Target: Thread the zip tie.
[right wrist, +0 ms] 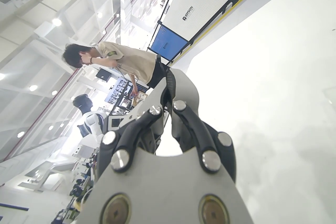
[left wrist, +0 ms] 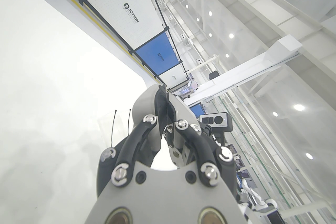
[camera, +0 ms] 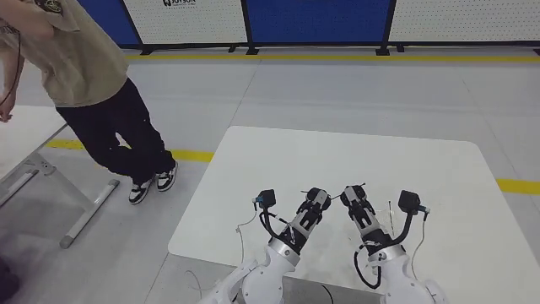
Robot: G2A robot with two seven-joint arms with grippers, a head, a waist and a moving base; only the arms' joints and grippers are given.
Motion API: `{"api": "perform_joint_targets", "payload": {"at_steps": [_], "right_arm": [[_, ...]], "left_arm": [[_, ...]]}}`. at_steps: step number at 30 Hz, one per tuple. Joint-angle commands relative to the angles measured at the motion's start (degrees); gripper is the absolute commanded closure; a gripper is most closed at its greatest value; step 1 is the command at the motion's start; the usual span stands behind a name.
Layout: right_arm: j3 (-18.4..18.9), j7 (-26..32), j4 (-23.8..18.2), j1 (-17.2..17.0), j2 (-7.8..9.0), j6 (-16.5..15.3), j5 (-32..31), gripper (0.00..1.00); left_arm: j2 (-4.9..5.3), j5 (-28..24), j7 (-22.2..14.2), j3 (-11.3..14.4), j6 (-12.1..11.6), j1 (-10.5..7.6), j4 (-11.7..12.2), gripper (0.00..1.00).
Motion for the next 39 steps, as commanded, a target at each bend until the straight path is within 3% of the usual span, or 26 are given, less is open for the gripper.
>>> {"api": "perform_joint_targets", "payload": {"at_steps": [1, 7, 18, 28, 39], "right_arm": [[0.0, 0.0, 0.0, 0.0, 0.0, 0.0, 0.0, 1.0], [0.3, -0.6, 0.3, 0.0, -0.07, -0.5, 0.5, 1.0], [1.4, -4.2, 0.5, -0.7, -0.6, -5.5, 7.1, 1.0], [0.6, -3.8, 0.7, 0.2, -0.89, -5.5, 6.1, 1.0], [0.6, -3.6, 1.0, 0.9, -1.0, -4.2, 5.2, 1.0]], "left_arm": [[0.0, 0.0, 0.0, 0.0, 0.0, 0.0, 0.0, 1.0], [-0.08, -0.8, -0.4, 0.1, -0.2, -0.12, 0.1, 1.0], [-1.56, -13.3, 3.7, 0.4, -6.9, -1.55, 1.6, 1.0], [-2.49, -15.2, 3.3, 2.4, -7.2, -2.68, 3.5, 1.0], [-2.65, -16.2, 3.8, 1.4, -8.3, -2.36, 3.4, 1.0]]}}
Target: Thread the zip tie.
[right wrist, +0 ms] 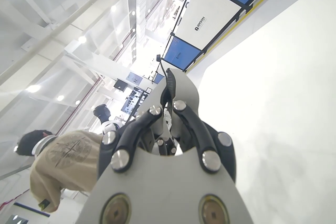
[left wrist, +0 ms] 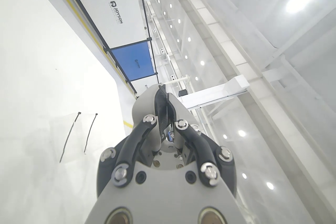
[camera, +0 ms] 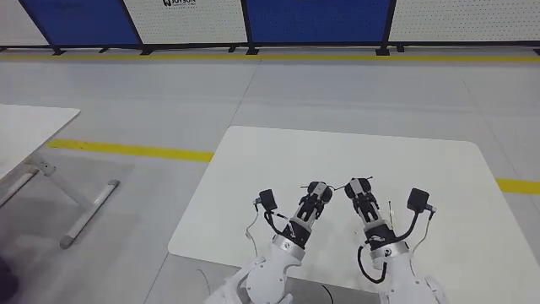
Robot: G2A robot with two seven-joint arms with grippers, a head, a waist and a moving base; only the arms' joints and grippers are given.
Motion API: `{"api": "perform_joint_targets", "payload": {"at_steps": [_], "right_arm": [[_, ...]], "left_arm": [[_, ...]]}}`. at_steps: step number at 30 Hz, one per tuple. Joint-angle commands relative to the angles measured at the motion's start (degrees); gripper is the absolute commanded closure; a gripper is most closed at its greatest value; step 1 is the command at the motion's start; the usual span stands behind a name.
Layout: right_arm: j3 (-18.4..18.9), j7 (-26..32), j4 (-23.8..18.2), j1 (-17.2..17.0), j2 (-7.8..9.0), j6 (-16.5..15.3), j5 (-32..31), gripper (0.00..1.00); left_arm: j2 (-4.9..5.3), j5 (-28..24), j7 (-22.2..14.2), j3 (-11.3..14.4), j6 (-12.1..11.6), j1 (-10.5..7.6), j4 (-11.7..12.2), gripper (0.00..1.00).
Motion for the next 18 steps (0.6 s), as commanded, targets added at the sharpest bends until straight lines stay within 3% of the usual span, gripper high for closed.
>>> {"api": "perform_joint_targets", "payload": {"at_steps": [1, 4, 12, 18], "right_arm": [[0.0, 0.0, 0.0, 0.0, 0.0, 0.0, 0.0, 1.0], [0.1, 0.0, 0.1, 0.0, -0.01, 0.0, 0.0, 1.0], [0.8, 0.5, 0.9, -0.2, -0.17, -0.2, 2.2, 1.0], [0.6, 2.0, 0.9, -0.2, -0.26, -0.9, 3.4, 1.0]], "left_arm": [[0.0, 0.0, 0.0, 0.0, 0.0, 0.0, 0.0, 1.0], [-0.01, -0.1, -0.1, 0.0, 0.0, -0.01, 0.0, 1.0], [-0.68, -8.7, 0.4, -0.9, -1.4, 0.25, -0.7, 1.0], [-0.75, -9.4, -1.4, -1.0, -0.6, 0.86, -1.4, 1.0]]}}
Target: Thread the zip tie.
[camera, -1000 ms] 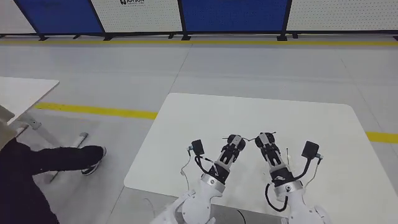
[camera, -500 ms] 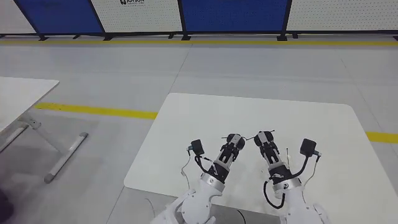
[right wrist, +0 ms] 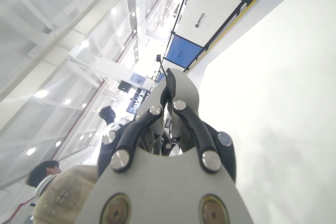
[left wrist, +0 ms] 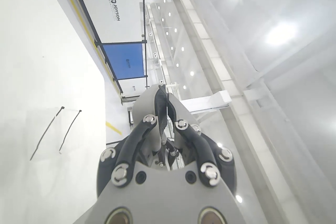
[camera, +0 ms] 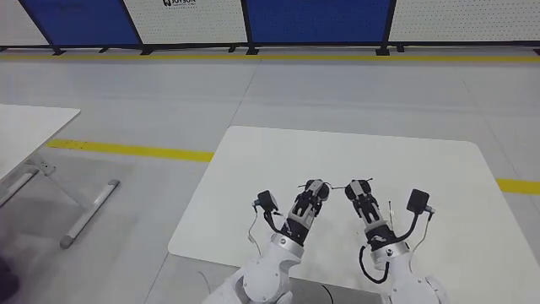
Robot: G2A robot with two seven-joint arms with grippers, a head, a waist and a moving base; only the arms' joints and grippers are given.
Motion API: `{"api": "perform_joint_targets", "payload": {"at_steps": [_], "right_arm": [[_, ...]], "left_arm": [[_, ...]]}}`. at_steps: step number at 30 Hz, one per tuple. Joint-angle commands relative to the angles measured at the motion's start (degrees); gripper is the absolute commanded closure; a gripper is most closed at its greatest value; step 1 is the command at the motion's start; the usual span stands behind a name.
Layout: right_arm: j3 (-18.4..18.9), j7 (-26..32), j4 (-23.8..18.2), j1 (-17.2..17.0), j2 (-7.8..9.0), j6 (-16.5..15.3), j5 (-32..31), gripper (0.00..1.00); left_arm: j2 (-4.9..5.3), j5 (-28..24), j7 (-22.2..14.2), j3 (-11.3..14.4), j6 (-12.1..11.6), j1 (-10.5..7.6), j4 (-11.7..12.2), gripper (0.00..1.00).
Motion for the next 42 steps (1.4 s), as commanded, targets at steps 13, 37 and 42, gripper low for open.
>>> {"api": "perform_joint_targets", "payload": {"at_steps": [13, 37, 42], "right_arm": [[-1.0, 0.0, 0.4, 0.4, -0.42, -0.7, 1.0, 1.0], [-1.3, -1.4, 0.8, 1.1, -1.1, 0.7, 0.3, 1.0], [-1.3, -1.3, 0.9, 1.2, -1.19, 0.6, 0.4, 1.0]], "left_arm": [[-0.54, -1.4, -0.3, 0.2, -1.0, 0.64, -0.9, 1.0], [-0.84, -4.6, -4.3, -1.3, 1.0, 1.29, -1.9, 1.0], [-0.86, -4.4, -4.5, -1.6, 0.9, 1.65, -2.1, 1.0]]}}
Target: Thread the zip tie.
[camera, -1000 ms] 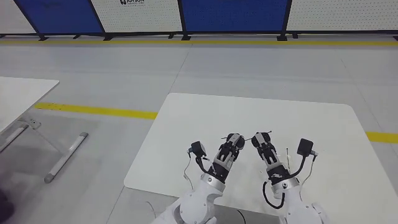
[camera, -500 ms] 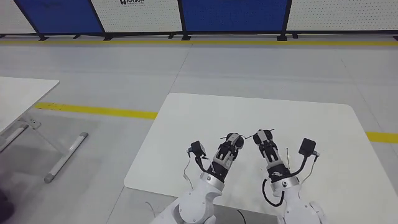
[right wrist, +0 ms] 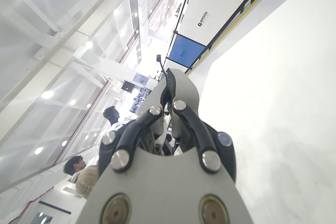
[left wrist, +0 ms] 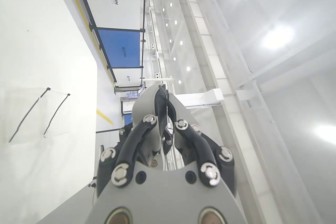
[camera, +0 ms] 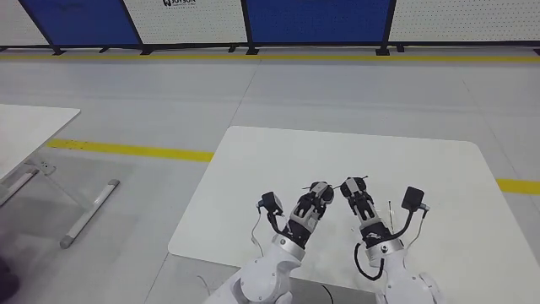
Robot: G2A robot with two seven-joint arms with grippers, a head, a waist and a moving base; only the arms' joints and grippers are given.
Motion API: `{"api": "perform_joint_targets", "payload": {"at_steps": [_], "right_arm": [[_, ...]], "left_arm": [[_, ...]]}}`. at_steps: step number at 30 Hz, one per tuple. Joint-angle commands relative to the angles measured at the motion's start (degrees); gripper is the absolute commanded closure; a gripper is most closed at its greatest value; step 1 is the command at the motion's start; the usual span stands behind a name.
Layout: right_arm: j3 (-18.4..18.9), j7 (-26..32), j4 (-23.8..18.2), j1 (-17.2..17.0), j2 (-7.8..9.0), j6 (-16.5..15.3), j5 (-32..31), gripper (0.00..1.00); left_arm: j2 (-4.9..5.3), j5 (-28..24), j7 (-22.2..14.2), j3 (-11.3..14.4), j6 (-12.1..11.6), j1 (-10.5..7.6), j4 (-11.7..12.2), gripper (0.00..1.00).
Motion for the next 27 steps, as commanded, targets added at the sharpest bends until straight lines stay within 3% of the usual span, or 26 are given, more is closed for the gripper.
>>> {"api": "perform_joint_targets", "payload": {"at_steps": [1, 6, 17, 22, 27], "right_arm": [[0.0, -0.1, 0.0, -0.1, -0.02, -0.1, 0.0, 1.0], [0.2, 0.0, -0.1, -0.3, -0.08, -0.3, 0.0, 1.0], [0.4, -1.6, -1.2, -1.1, -0.07, -0.4, -4.3, 1.0], [0.9, -1.9, -1.9, -1.5, -0.1, -0.4, -4.2, 1.0], [1.3, -1.3, -2.2, -1.7, -0.16, -0.4, -2.8, 1.0]], "left_arm": [[0.0, 0.1, 0.0, -0.1, -0.1, 0.16, 0.0, 1.0], [-0.06, -0.6, -0.5, -0.1, 0.4, 0.47, -0.2, 1.0], [-0.41, -9.3, -1.4, -1.5, 0.6, 0.59, -0.5, 1.0], [-0.51, -9.5, -1.0, -2.0, 0.4, 0.29, 0.0, 1.0], [-0.53, -7.1, -1.3, -1.6, 1.8, -0.04, 0.7, 1.0]]}}
